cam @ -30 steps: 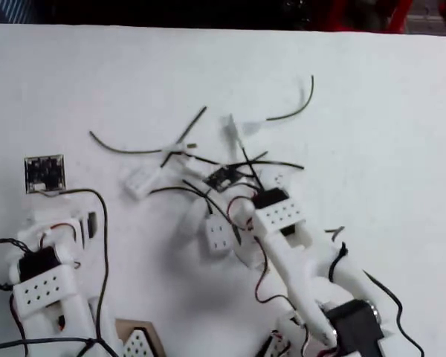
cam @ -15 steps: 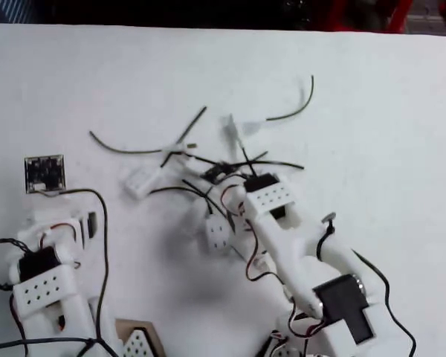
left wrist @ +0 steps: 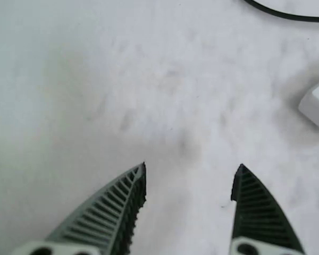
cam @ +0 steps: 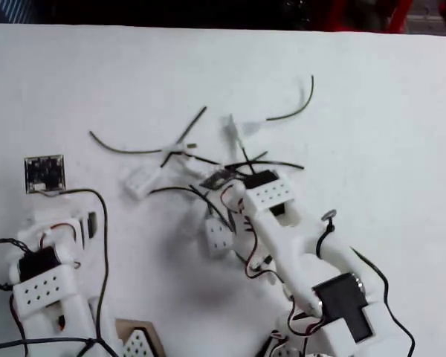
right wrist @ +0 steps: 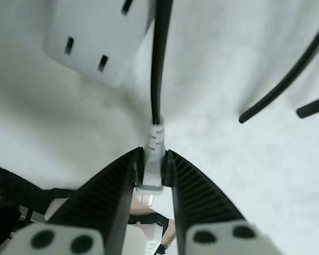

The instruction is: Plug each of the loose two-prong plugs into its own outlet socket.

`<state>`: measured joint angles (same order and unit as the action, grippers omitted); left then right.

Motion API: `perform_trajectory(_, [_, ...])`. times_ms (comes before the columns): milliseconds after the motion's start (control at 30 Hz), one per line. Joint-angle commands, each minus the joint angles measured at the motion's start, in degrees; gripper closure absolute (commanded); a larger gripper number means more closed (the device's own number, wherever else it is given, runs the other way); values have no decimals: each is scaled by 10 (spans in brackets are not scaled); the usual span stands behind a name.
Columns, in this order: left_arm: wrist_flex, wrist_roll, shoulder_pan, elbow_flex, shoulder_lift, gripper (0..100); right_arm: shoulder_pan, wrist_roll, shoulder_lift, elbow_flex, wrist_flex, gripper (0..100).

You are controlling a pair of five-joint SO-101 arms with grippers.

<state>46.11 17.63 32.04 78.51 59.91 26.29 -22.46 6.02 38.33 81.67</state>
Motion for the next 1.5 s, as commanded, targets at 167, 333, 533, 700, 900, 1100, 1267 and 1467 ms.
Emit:
perform_trajectory(167, [-11, -2, 0, -3, 12, 740, 3, -7, 0, -66, 44, 981])
perform_trajectory(333, [-11, -2, 0, -3, 12, 740, 0, -34, -35, -61, 45, 981])
perform_trajectory(533, [-11, -2, 0, -3, 12, 740, 3, -39, -98, -64, 43, 981])
perform_trajectory(700, [-11, -2, 0, -3, 12, 740, 3, -39, -132, -64, 43, 981])
perform_trajectory(900, [-11, -2, 0, -3, 12, 740, 4, -39, -157, -64, 43, 981])
perform_trajectory(1100, [-11, -2, 0, -3, 12, 740, 4, -39, -177, -64, 43, 981])
perform_trajectory(1267, [-11, -2, 0, -3, 12, 740, 4, -39, -180, -63, 43, 981])
perform_trajectory(1467, [-11, -2, 0, -3, 12, 740, 18, -39, -180, -57, 43, 981])
